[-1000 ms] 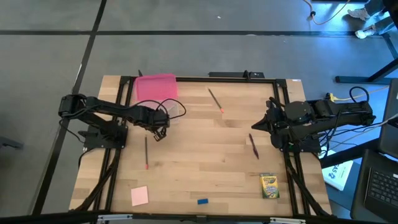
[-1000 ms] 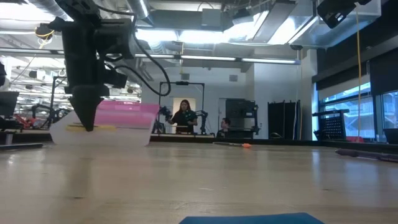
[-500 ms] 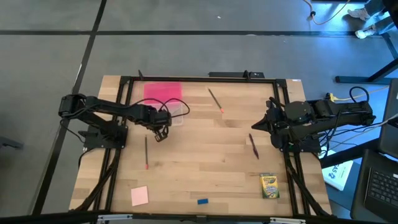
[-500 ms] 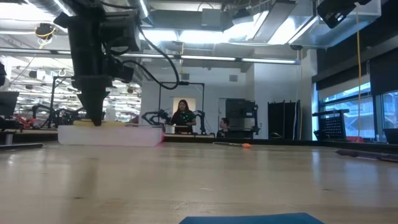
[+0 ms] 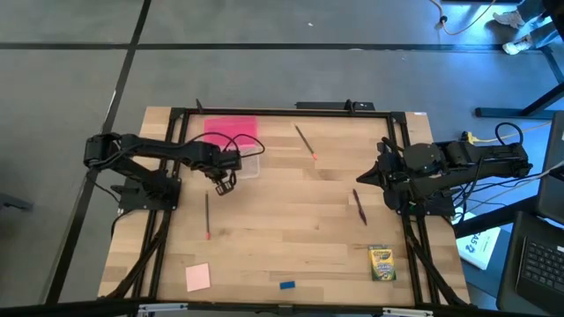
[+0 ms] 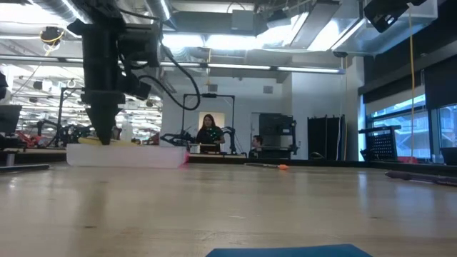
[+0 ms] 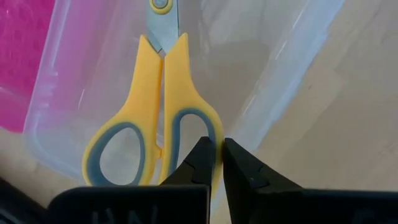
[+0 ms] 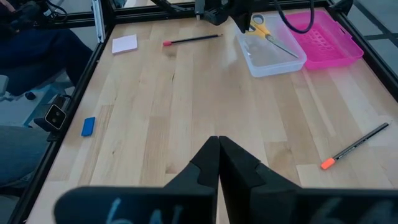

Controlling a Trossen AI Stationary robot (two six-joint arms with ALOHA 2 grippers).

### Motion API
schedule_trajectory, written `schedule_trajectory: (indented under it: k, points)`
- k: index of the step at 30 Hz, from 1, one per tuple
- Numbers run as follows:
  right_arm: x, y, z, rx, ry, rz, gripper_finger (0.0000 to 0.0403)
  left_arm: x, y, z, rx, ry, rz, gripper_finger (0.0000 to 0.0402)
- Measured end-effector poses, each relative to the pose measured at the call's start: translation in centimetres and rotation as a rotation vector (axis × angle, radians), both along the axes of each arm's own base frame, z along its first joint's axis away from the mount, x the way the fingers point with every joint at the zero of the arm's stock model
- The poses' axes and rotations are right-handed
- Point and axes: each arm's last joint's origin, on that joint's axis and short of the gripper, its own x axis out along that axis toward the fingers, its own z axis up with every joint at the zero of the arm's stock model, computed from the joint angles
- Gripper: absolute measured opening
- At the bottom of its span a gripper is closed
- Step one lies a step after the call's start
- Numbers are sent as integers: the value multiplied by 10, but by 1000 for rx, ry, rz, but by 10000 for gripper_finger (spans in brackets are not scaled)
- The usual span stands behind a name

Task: Pack school essentials
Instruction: Put the yellow scissors into the pink supply box

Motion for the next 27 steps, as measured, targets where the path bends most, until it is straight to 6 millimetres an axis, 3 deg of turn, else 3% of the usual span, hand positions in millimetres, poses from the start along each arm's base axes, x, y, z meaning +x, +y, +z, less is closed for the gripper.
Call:
schedule_trajectory:
  k: [18, 27]
  points:
    - [0, 0, 0, 1, 0, 1, 13, -1, 11, 0, -1, -9, 0, 11]
    - [0, 0, 0, 1, 0, 1, 13, 0, 11, 0, 5, -20, 0, 47]
